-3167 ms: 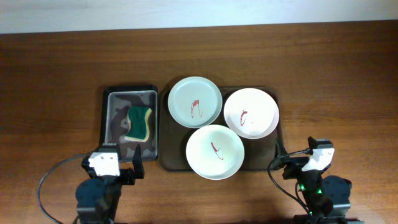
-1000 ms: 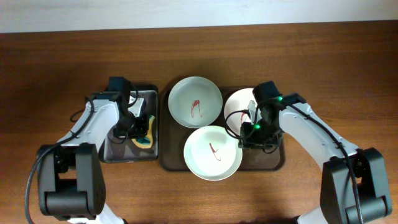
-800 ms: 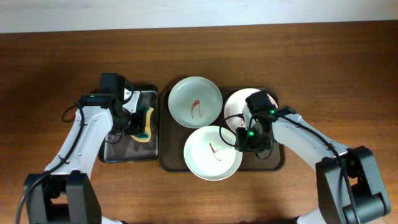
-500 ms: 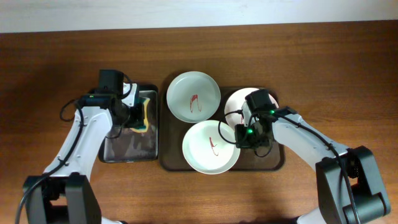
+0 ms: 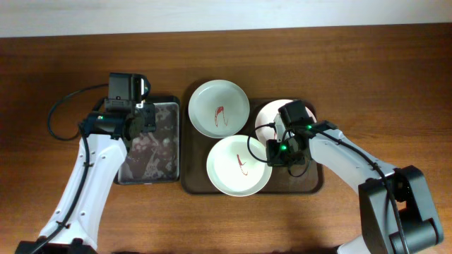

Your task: Clean dirty plates on tray and stack at the side

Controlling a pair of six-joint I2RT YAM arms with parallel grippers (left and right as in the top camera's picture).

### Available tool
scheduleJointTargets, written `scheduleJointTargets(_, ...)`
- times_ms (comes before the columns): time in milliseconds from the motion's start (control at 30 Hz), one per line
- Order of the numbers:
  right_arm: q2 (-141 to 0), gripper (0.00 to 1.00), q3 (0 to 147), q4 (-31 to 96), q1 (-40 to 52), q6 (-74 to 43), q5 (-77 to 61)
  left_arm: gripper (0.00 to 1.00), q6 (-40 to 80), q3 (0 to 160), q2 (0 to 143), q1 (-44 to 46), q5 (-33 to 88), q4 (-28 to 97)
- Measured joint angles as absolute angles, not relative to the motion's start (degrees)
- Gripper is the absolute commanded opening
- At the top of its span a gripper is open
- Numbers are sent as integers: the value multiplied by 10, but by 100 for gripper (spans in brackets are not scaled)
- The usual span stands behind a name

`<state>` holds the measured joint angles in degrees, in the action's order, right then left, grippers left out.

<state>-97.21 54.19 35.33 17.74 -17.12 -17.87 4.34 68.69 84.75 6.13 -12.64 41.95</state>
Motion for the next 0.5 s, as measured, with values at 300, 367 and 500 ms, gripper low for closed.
scheduleJointTargets(300,-972,4,542,353,177,-171,-179,0,44,688,848,77,-46,452)
scheduleJointTargets(367,-972,4,542,353,177,-171,-179,0,44,690,859,78,-2,465)
scheduleJointTargets(500,-972,4,542,353,177,-171,-179,0,46,692,926,78,57,492)
